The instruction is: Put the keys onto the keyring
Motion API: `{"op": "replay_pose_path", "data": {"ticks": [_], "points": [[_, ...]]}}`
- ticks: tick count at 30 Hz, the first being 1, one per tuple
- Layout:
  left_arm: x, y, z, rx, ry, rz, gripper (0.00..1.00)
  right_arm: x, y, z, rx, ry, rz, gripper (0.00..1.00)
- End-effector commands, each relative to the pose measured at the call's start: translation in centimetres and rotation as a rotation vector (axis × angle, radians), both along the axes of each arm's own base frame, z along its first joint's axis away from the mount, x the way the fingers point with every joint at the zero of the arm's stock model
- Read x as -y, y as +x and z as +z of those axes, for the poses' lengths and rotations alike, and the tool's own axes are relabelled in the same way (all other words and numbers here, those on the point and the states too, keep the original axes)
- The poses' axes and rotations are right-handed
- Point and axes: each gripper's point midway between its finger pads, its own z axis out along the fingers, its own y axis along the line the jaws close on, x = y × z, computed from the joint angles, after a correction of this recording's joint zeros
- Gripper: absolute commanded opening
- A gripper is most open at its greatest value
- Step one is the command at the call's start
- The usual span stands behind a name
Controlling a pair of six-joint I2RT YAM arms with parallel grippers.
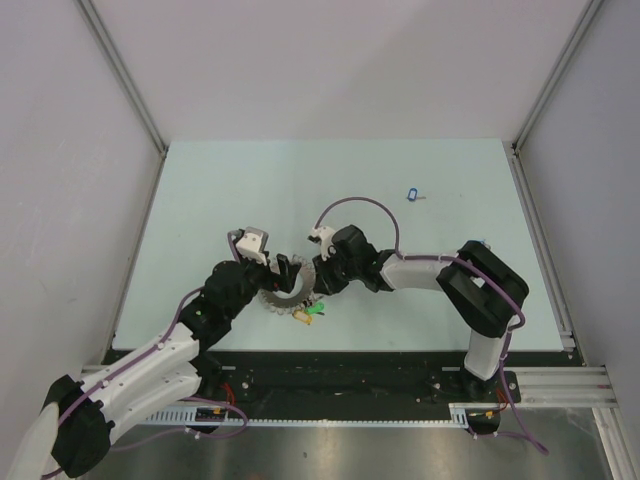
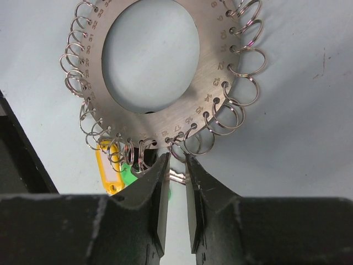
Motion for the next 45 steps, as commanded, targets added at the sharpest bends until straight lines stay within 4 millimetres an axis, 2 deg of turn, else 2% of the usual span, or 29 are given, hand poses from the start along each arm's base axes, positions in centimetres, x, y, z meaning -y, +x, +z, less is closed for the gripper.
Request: {"op": "replay_pose_path", "data": {"ticks": [1,5,11,16,23,29,35,45], "points": [[0.5,0.0,0.9,0.018,-0.044,-0.007,0.96,-0.4,0.1,-0.1,-0.008,0.027,0.010,0.22],[0.5,0.0,0.9,0.017,-0.042,-0.009,0.96,0.3,0.9,-0.3,-0.008,0.009,-0.041,0.23],[0.4,0.0,0.8,0.018,-0.042,-0.006,0.96,0.5,1.2,1.2,0.027,0.032,-0.060,0.29],[0.5,0.0,0.9,0.018,-0.044,-0.009,0.96,0.4,1.0,0.9,0.016,0.037,-0.046,0.31],[0.5,-0.1,0.8,0.016,-0.045,-0.009,0.96,-0.4,0.3,0.4,-0.017,0.078,0.007,0.27],[0.5,0.0,0.8,0.015,-0.044,-0.010,0.96,-0.9,0.8,0.7,-0.018,0.117,0.010,0.24],[0.5,-0.1,0.7,0.012,-0.045,-0.011,0.96,-0.8,1.0,0.8,-0.021,0.125,0.015,0.14],[0.6,-0.2,0.8,0.012,-0.052,-0.016,0.96,-0.9,0.5,0.3,-0.035,0.126,0.041,0.16]]}}
